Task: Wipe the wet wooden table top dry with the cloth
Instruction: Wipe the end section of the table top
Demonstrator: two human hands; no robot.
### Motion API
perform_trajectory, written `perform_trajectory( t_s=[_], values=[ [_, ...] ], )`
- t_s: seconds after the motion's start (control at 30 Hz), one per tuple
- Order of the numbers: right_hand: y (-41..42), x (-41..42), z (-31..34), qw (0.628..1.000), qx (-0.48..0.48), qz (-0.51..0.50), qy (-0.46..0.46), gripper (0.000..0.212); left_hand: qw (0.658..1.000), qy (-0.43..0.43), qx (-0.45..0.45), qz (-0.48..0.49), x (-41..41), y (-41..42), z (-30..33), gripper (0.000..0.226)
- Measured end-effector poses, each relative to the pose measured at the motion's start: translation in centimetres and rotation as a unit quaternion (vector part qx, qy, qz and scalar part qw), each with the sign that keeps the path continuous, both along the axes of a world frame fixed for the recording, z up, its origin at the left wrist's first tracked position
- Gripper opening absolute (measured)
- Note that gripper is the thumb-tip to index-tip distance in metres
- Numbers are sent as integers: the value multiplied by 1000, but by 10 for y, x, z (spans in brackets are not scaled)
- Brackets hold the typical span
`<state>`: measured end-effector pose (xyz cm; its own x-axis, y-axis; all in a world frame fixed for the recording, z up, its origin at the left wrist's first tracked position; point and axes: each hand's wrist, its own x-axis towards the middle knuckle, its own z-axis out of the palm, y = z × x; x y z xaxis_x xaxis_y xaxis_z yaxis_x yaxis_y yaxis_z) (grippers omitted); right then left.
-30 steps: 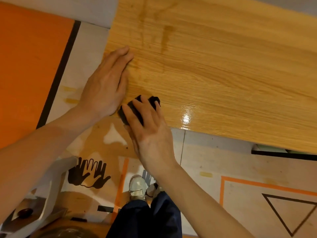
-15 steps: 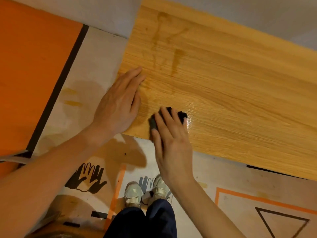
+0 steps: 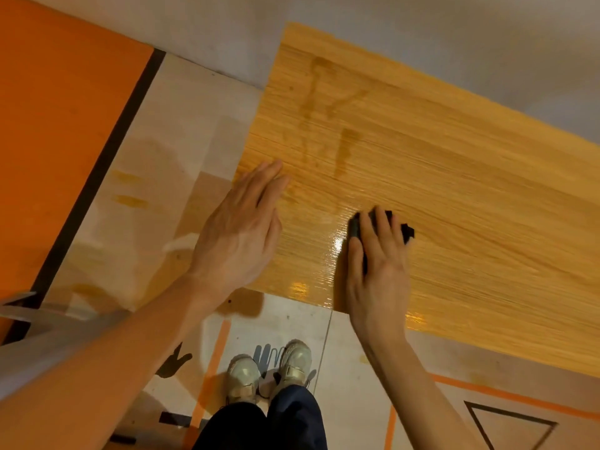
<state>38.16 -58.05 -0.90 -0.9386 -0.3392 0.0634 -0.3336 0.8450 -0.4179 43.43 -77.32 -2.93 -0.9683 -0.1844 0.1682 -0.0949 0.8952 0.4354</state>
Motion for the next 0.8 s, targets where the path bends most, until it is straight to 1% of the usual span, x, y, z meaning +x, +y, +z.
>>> perform_trajectory(
  t_s=[0.07,0.13,0.2,0.27,0.33,0.43,0.5,0.53,0.6,0.7,0.8],
  values=[
    [-48,6,-7,999,-4,49,18,41,1000,-4,3,7,0,0,0,48],
    [-76,6,-9,996,-12,83,10,42,1000,-12,-1,11,-1,-1,1,49],
    [-70,3,-6,993,7,122,-1,44,1000,-19,-2,11,-2,0,1,50],
    [-43,-2,1,987,34,154,-1,45,1000,-23,-1,6,-1,-1,2,51],
    [-3,-12,5,992,43,120,-8,46,1000,-23,5,2,0,-1,2,51],
    [42,-26,8,999,17,-6,-31,48,1000,-25,16,4,-1,-1,1,52],
    [36,-26,6,998,0,-55,-25,48,999,-25,22,7,-2,-1,0,53],
    [21,-24,4,998,-2,-60,-16,47,999,-27,24,6,-2,-1,0,53],
    [-20,-20,0,1000,7,-28,3,44,999,-34,25,4,-3,-1,1,53],
    [-76,-22,-8,999,-7,49,9,41,999,-43,26,7,-4,-2,2,53],
    [-79,-34,-6,990,8,142,5,42,999,-41,29,11,-4,-2,2,52]
  ],
)
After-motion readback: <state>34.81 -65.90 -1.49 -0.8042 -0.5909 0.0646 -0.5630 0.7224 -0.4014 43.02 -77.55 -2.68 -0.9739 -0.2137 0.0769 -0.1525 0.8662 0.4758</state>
